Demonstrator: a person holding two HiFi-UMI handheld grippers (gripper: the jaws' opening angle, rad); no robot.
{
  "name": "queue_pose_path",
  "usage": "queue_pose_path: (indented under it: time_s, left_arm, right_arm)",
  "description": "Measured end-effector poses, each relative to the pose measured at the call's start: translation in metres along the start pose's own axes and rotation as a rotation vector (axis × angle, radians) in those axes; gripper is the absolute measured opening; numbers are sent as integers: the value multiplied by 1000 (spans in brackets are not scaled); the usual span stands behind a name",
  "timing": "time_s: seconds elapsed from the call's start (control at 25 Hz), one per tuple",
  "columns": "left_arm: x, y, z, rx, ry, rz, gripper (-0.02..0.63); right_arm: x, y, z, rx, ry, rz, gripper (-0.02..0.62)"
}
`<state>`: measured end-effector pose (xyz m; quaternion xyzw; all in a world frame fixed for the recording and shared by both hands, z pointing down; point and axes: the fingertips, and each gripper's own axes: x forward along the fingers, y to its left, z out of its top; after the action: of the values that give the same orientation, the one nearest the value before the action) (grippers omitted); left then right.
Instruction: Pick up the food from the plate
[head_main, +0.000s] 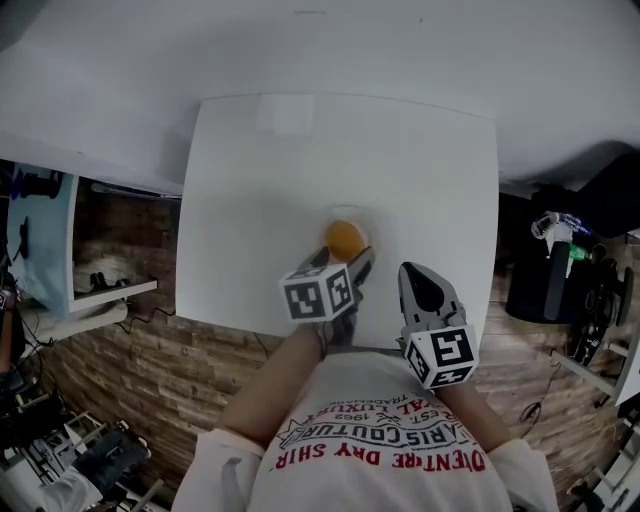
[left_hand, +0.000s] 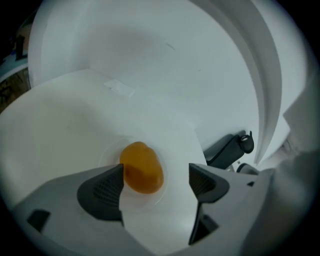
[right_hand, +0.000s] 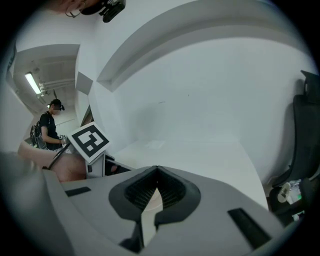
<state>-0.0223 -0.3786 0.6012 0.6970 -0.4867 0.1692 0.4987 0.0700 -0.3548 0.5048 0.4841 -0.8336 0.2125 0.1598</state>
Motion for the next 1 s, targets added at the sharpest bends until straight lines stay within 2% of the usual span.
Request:
queue_pose_path:
  time_s: [0.08,0.16,0.44,0.64,0.72,0.8,1.0]
  left_arm:
    - [6,7,0,-86,38,10,401]
    - [12,13,2,-122,64,35,403]
    - [34,19,-1,-153,184,90,403]
    - [45,35,-12,-120,292,250,396]
    - [46,37,-11,-81,290,295,395]
    - [48,40,-8,-48,265,332,358]
    - [50,39,-5,-15,202,355,351]
  right_arm:
    - [2,-3,-3,8,7,-9,9]
    - [6,-7,-5,17,14,-15,9]
    - [17,-15,-6,28,28,-24,9]
    - [22,-24,-4,44,29,-39,9]
    - [23,-28,-4,51,28,-50,9]
    - [23,-33,-3,58,26,-58,9]
    - [21,-44,-2,68,23,-71,9]
